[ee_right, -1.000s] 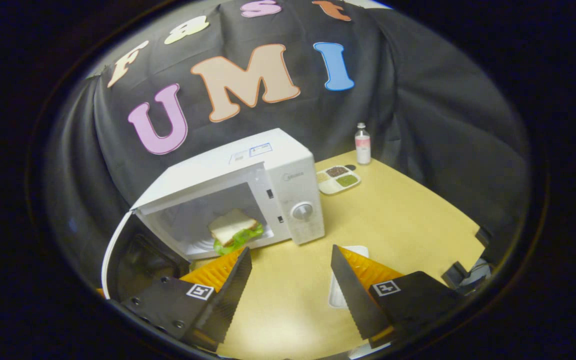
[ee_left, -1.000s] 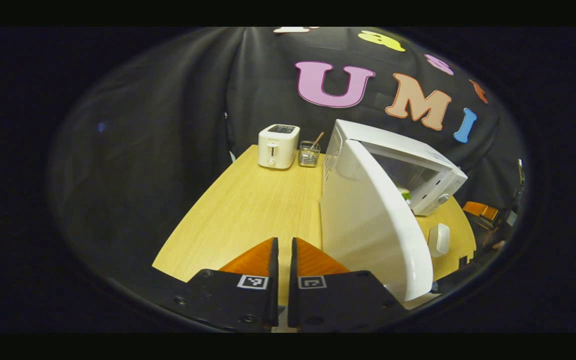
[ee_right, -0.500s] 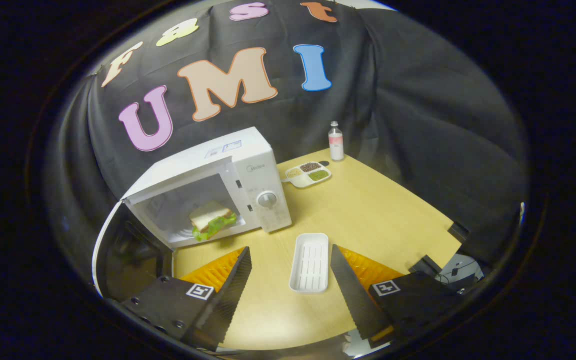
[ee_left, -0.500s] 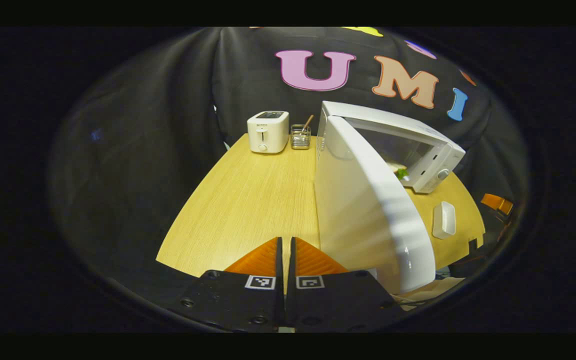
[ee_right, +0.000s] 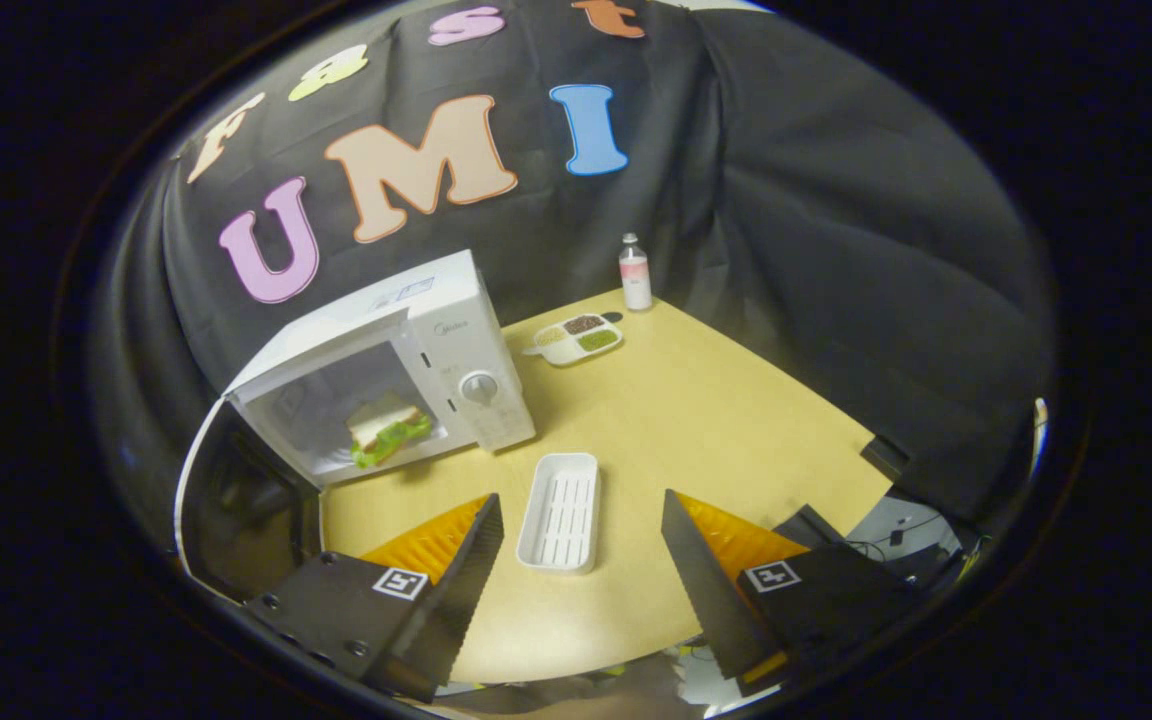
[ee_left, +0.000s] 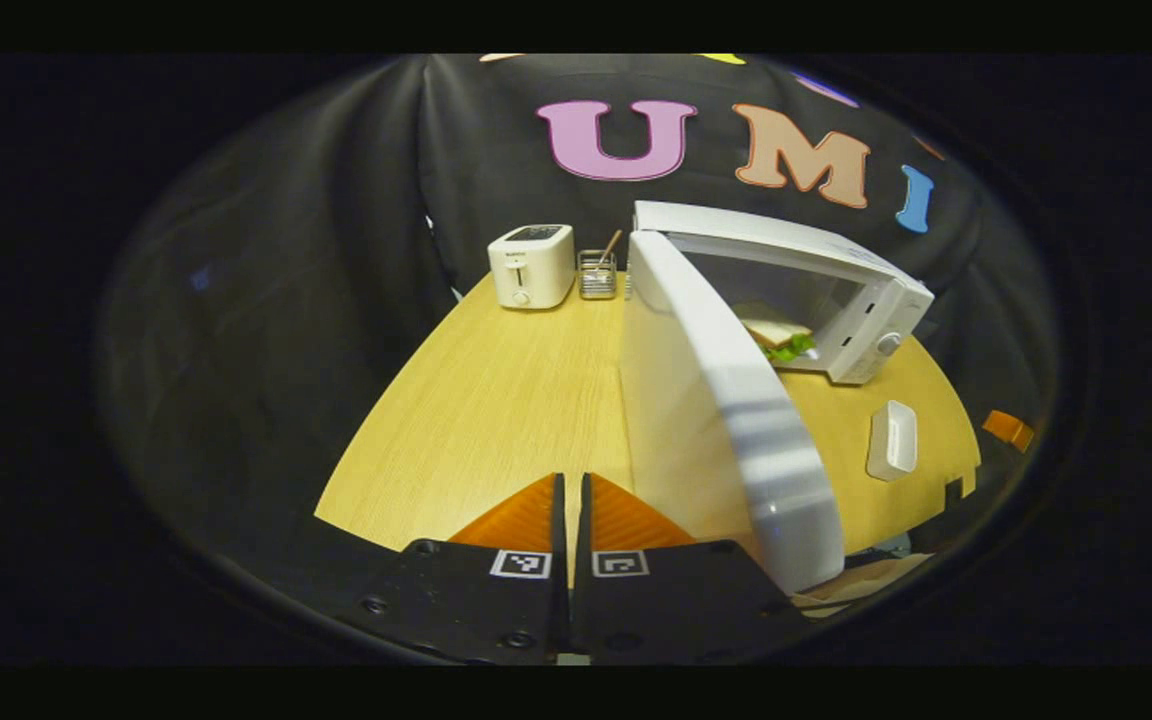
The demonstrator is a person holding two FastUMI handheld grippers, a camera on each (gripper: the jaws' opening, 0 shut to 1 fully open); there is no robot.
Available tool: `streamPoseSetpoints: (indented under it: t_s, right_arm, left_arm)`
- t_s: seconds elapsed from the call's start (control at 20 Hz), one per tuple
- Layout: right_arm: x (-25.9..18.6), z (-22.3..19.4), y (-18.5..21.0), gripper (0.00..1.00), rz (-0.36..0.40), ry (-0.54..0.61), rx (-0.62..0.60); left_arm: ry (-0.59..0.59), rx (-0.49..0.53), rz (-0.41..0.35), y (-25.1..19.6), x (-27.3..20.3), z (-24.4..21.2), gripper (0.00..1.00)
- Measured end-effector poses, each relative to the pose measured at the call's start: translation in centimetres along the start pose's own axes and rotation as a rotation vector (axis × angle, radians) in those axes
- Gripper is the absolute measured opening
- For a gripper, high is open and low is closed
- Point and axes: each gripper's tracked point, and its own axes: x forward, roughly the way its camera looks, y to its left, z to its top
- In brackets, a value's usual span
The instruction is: Open the microwave oven with the left hand, put the food in, and close the microwave oven.
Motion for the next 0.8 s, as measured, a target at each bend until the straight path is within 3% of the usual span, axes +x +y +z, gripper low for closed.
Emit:
streamPoseSetpoints:
  t_s: [0.55, 0.8]
  right_arm:
    - [0.6, 1.8, -2.8, 0.98, 0.039, -0.012, -0.022]
    - [0.5, 2.7, -5.2, 0.98, 0.018, -0.028, -0.020]
  left_arm:
    - [-0.002, -0.049, -0.024, -6.4, -0.4, 0.3, 0.01]
    - [-0.035, 0.025, -0.055, -10.2, -0.4, 1.5, 0.00]
